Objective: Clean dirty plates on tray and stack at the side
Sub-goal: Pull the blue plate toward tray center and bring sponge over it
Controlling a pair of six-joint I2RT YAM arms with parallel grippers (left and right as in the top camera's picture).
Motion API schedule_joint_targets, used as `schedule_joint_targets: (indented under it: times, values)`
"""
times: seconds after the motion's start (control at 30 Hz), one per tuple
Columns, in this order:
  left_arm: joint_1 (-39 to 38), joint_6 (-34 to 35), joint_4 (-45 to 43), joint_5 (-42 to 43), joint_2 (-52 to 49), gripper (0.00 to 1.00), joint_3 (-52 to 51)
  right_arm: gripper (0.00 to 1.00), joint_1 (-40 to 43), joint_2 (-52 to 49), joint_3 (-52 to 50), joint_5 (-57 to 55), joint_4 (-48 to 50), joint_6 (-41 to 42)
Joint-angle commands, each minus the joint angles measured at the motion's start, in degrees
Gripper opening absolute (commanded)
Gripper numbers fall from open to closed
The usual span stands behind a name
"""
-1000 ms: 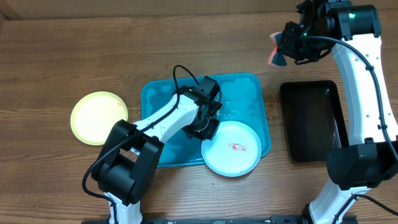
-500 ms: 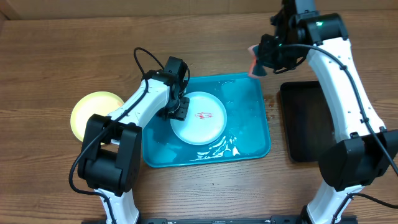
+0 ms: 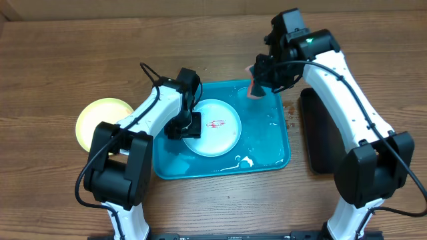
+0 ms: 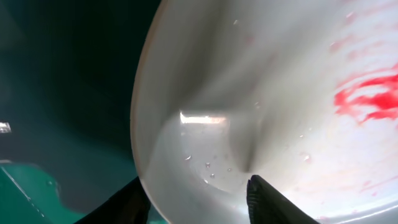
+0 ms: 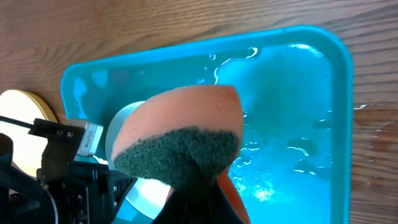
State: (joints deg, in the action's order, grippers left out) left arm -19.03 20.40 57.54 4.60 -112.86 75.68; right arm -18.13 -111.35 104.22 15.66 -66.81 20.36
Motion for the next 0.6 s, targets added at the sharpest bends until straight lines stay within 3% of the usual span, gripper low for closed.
schedule_joint_targets:
  times: [0.0,0.13,0.2,0.27,0.57]
  values:
    - [0.11,2.58,0.28,1.03,-0.83,0.47,-0.83,0.04,-0.96,0.00,-0.85,-0.15,0.85,0.70]
    - [0.11,3.19,-1.42,0.96,-0.83,0.40,-1.84,0.04,-2.19,0.00,-1.57,-0.17,1.42,1.11]
    - [0.20,3.23,-3.06,0.94,-0.92,0.27,-2.43,0.04,-2.91,0.00,-1.90,-0.15,2.08,1.16]
    - [0.37,3.21,-6.43,0.59,-0.94,0.04,-2.97,0.04,-3.93,-0.17,-1.90,-0.31,2.67,1.81]
    - [0.92,2.80,-12.09,0.52,-0.94,0.04,-2.99,0.04,-7.23,-5.81,-1.92,-2.99,2.91,9.53]
